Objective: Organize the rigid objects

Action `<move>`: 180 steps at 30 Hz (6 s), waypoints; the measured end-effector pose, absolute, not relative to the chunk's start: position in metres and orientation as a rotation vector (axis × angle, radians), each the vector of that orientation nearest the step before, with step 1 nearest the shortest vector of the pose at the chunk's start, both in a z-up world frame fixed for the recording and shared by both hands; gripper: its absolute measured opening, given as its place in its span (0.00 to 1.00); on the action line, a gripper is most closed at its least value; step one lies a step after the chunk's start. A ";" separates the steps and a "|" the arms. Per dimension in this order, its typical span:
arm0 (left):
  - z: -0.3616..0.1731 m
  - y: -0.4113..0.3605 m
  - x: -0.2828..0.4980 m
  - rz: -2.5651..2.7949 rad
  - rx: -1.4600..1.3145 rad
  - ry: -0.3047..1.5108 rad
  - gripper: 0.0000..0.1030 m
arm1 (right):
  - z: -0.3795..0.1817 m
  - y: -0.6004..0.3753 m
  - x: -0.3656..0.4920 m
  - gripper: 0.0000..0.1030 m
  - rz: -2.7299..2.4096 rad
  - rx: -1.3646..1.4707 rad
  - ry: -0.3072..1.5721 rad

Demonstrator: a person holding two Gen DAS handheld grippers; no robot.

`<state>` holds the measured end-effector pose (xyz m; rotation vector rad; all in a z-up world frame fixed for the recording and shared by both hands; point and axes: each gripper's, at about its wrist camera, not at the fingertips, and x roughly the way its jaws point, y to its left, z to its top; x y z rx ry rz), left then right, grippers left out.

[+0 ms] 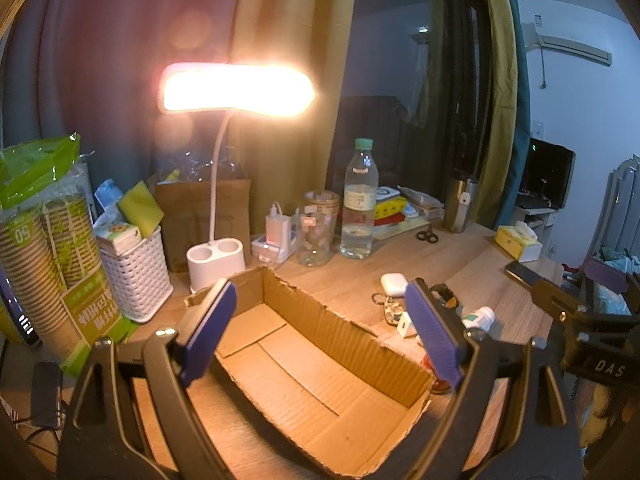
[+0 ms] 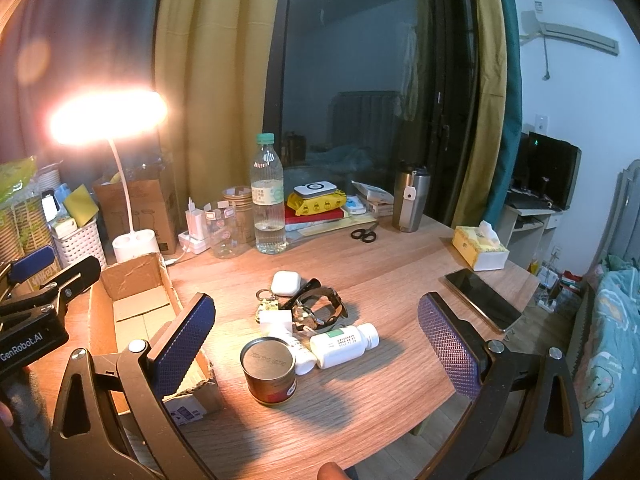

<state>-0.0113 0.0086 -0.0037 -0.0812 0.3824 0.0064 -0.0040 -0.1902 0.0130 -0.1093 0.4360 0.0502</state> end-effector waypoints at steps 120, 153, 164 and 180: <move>-0.118 0.040 0.063 -0.181 0.061 0.807 0.20 | -0.094 -0.158 0.068 0.78 0.163 -0.131 0.741; -0.119 0.040 0.062 -0.159 0.046 0.799 0.20 | -0.071 -0.177 0.061 0.56 0.187 -0.074 0.681; -0.119 0.040 0.062 -0.158 0.044 0.799 0.20 | -0.036 -0.171 0.052 0.56 0.232 -0.060 0.592; -0.119 0.040 0.062 -0.157 0.046 0.798 0.20 | 0.007 -0.129 0.026 0.56 0.360 -0.104 0.483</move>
